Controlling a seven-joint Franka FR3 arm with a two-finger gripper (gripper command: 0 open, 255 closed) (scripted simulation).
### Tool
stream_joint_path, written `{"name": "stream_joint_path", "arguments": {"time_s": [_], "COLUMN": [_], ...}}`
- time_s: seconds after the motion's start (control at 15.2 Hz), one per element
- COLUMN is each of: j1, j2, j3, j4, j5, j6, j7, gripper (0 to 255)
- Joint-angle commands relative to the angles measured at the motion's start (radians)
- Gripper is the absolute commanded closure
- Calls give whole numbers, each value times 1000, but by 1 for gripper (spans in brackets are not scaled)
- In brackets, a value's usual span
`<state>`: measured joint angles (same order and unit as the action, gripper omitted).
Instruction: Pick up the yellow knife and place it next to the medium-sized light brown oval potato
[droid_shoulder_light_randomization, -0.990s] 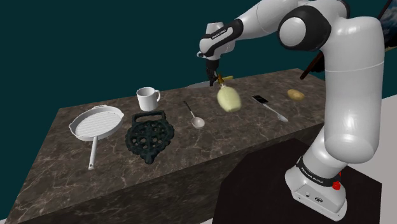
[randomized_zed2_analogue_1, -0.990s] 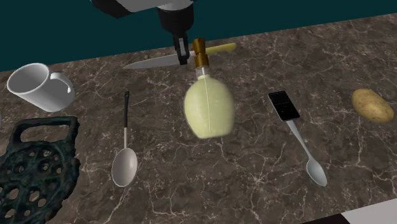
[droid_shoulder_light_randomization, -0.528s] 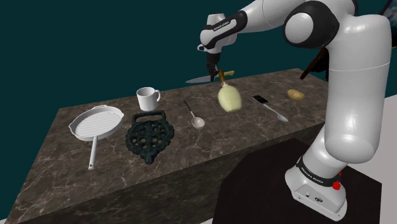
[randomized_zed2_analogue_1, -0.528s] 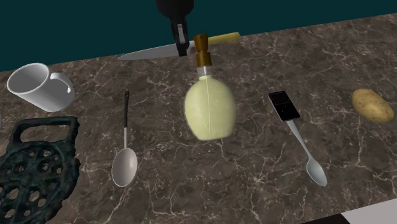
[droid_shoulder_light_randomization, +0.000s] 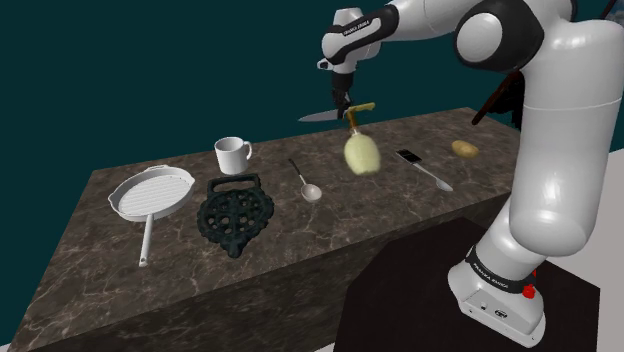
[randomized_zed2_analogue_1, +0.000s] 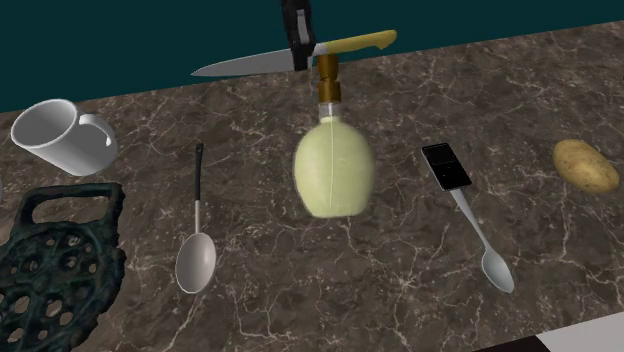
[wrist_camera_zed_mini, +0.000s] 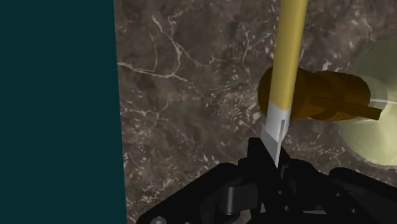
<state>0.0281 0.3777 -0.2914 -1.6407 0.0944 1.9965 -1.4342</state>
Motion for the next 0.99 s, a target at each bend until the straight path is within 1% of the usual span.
{"name": "stream_joint_path", "arguments": {"time_s": [0.0, 0.46, 0.92], "j1": [-26, -122, -229], "j2": [-14, -41, -25], "j3": [-13, -59, -103], "j4": [-25, -71, -56], "j5": [1, 9, 30], "j6": [11, 28, 25], "j7": [-42, -189, -345], "gripper": [255, 255, 255]}}
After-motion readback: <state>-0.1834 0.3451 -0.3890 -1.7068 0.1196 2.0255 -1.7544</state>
